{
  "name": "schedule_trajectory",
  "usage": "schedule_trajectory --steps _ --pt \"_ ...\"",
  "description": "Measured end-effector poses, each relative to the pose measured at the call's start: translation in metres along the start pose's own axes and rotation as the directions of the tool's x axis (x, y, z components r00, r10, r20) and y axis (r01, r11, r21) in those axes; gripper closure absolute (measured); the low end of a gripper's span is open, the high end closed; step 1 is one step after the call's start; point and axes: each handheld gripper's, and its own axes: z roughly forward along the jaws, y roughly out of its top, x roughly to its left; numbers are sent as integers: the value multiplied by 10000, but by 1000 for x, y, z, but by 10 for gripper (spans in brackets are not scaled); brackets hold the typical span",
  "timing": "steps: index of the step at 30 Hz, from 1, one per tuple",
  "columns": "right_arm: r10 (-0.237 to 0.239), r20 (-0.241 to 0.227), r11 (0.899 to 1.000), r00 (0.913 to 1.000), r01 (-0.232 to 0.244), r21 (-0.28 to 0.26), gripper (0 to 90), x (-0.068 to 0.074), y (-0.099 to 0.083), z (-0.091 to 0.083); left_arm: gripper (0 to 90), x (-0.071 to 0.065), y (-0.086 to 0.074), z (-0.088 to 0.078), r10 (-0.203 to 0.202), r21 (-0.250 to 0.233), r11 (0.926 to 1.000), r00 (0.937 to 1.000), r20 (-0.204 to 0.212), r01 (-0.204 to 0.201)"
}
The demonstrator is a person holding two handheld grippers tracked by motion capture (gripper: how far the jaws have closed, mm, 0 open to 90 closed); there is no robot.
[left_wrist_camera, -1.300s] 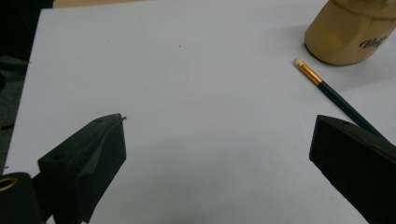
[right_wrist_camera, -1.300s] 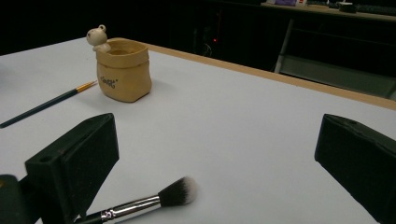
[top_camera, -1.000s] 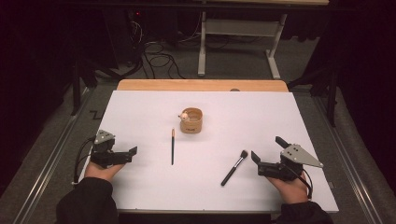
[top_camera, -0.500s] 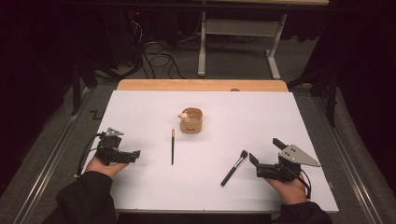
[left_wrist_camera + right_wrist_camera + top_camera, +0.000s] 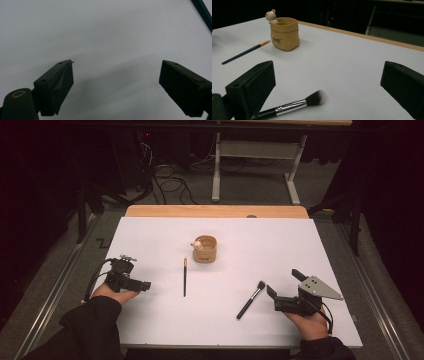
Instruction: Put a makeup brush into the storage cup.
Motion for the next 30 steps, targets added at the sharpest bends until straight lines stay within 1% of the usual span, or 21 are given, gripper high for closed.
schedule_trajectory --steps 2,3,4,7,8,10,13,15,19,21,22,23,25,27,28,30 --pt "43 13 10000 10000 -43 8 3 0 0 0 133 -1 1 0 7 114 9999 10000 2 -7" --pt "67 11 10000 10000 -67 -17 3 0 0 -1 138 -2 2 1 -71 160 9998 10000 37 71" --pt "75 16 10000 10000 -75 -24 3 0 0 -1 146 -2 3 1 -13 277 9996 10000 33 13" --pt "90 26 10000 10000 -90 -30 3 0 0 -1 158 -2 3 3 -207 574 9981 9997 95 202" --pt "94 21 10000 10000 -94 -31 3 0 0 -1 159 -2 4 3 -176 658 9977 9998 87 170" --pt "89 12 10000 10000 -89 -25 3 0 0 -1 163 -3 4 3 -289 750 9968 9995 161 276" --pt "80 0 10000 10000 -80 -23 3 0 0 -1 168 -2 5 3 -454 980 9943 9983 374 416" --pt "86 0 10000 10000 -86 -26 3 0 0 0 170 -2 6 4 -428 1214 9919 9983 391 378" --pt "89 -7 10000 10000 -89 -31 3 0 0 -1 171 -4 7 5 -553 1580 9863 9975 437 478" --pt "97 -12 9999 10000 -97 -31 3 0 0 0 178 -5 8 6 -590 1646 9851 9970 502 500" --pt "95 -17 9999 10000 -95 -32 3 0 0 0 189 -6 9 5 -590 1751 9833 9970 505 493" --pt "93 -21 10000 10000 -93 -31 3 0 0 0 195 -8 10 5 -481 1749 9838 9980 410 403" --pt "89 -34 10000 10000 -89 -31 3 0 0 0 196 -10 11 6 -555 1869 9813 9974 450 462" --pt "86 -38 10000 10000 -86 -38 3 0 0 0 199 -11 12 7 -540 1919 9804 9974 473 440" --pt "83 -33 10000 10000 -83 -45 3 0 0 -1 202 -13 13 7 -549 2012 9786 9971 529 433" --pt "89 -29 10000 10000 -89 -42 3 0 0 -1 208 -16 15 8 -507 2004 9790 9969 601 377"
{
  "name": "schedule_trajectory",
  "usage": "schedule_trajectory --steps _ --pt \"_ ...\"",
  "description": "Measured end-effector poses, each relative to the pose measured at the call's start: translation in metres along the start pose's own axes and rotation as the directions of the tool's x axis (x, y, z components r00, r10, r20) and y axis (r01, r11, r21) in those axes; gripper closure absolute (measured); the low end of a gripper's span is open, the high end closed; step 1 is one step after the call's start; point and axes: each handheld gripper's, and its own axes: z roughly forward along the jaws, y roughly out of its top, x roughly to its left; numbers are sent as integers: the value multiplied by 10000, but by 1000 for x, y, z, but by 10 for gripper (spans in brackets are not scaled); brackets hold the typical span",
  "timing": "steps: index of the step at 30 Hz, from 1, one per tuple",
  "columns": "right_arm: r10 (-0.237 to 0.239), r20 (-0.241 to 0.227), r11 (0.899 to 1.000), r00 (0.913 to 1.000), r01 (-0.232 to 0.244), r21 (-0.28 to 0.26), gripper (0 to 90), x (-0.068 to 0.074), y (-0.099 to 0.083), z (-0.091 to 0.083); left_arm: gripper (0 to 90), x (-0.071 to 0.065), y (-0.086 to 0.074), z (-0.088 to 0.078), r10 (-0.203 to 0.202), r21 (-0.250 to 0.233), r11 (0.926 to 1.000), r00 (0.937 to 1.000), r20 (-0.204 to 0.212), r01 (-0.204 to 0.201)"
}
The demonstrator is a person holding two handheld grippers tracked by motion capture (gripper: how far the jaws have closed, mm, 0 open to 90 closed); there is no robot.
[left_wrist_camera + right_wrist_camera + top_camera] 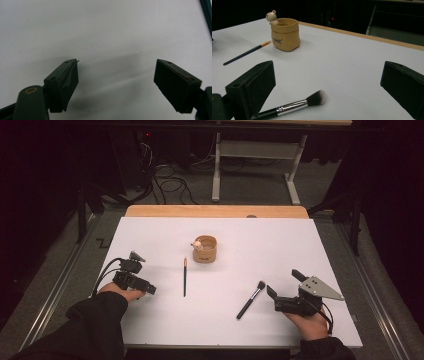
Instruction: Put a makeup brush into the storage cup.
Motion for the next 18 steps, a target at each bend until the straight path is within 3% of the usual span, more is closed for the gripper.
schedule_trajectory --steps 10,18 --pt "14 -78 10000 10000 -14 5 3 1 0 0 226 -20 14 -2 280 -81 9996 9996 8 -280" --pt "29 -110 10000 9999 -30 -13 3 1 -1 0 242 -35 27 3 374 -145 9992 9990 242 -370"
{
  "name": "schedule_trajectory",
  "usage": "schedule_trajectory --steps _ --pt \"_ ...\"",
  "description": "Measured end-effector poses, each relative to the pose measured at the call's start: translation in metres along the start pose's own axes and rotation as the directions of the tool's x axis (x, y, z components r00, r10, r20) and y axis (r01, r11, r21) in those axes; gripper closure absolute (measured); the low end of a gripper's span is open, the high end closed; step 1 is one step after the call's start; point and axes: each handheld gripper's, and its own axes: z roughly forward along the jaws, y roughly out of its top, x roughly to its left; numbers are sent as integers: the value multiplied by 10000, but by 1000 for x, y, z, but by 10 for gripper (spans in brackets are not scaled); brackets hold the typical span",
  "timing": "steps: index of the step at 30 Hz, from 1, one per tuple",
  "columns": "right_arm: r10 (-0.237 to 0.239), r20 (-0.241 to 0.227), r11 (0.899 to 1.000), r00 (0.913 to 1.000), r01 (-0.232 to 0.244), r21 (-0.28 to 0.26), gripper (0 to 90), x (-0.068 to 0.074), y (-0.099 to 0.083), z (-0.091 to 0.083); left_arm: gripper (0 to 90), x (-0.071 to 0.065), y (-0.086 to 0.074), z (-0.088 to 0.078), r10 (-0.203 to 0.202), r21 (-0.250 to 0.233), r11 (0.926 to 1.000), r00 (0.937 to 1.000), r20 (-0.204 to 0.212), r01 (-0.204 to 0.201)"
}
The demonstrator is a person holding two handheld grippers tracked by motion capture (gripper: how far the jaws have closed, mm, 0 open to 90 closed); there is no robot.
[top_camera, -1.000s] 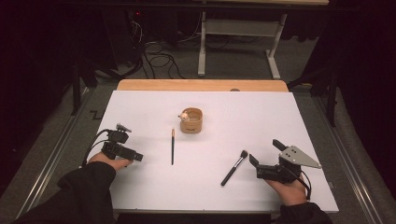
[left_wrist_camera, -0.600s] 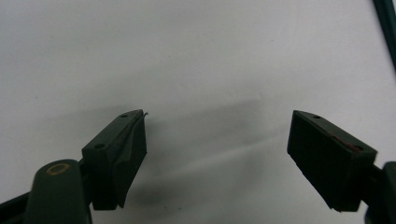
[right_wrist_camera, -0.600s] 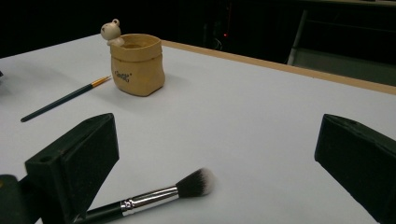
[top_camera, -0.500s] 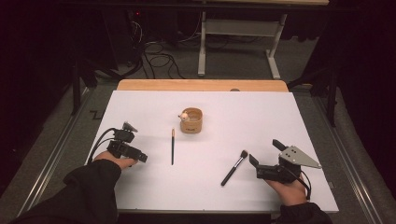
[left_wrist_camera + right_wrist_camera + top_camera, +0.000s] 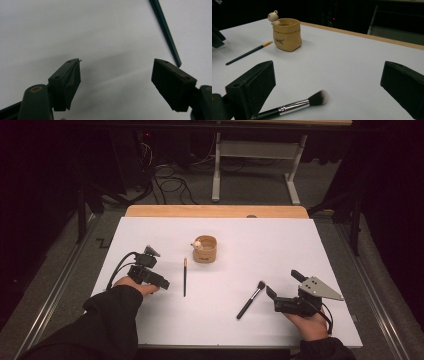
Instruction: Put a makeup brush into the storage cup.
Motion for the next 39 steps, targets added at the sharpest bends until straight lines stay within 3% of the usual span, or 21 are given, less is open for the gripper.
schedule_trajectory --steps 14,24,33,39 --pt "-9 2 10000 10000 9 53 3 0 -1 1 267 -27 20 13 432 -55 9991 9990 74 -432" --pt "-32 -43 10000 10000 32 74 3 0 -1 1 322 -39 33 25 463 139 9988 9989 110 -465" --pt "-34 -96 10000 9999 35 73 3 1 -1 2 375 -57 41 31 661 331 9973 9978 -109 -657" --pt "-32 -83 10000 10000 33 86 3 0 -1 2 456 -64 43 34 757 502 9960 9967 -290 -741"
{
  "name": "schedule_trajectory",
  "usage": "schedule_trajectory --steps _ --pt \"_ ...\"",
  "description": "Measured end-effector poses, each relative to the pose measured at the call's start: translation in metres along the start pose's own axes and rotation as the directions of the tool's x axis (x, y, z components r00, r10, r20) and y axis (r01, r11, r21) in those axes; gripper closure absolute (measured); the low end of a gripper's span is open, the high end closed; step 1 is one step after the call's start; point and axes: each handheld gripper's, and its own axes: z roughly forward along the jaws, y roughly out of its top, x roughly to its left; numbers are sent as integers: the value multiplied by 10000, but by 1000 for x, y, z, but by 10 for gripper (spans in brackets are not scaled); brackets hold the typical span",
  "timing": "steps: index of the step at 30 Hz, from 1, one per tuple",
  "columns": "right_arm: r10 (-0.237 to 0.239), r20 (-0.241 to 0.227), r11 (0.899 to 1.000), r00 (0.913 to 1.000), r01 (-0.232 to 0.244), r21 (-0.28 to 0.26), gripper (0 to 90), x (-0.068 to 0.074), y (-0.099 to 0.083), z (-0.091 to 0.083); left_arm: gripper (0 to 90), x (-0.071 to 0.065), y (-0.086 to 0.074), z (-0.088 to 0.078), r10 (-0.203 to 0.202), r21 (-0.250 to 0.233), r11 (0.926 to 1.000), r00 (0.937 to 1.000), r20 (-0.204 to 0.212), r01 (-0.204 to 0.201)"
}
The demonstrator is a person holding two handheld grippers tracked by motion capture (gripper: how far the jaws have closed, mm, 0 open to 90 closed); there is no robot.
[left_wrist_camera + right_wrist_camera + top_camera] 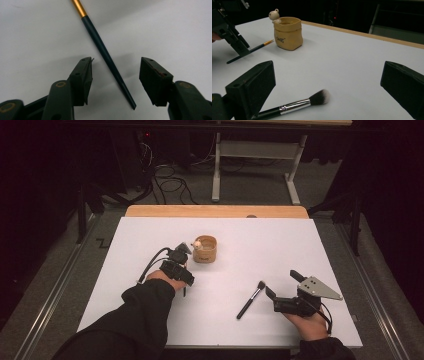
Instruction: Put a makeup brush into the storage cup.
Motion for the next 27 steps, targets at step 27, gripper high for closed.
schedule_trajectory --steps 27 --pt "-26 8 10000 10000 25 51 3 0 0 0 617 -5 0 4 -9 -46 10000 9983 -579 6"
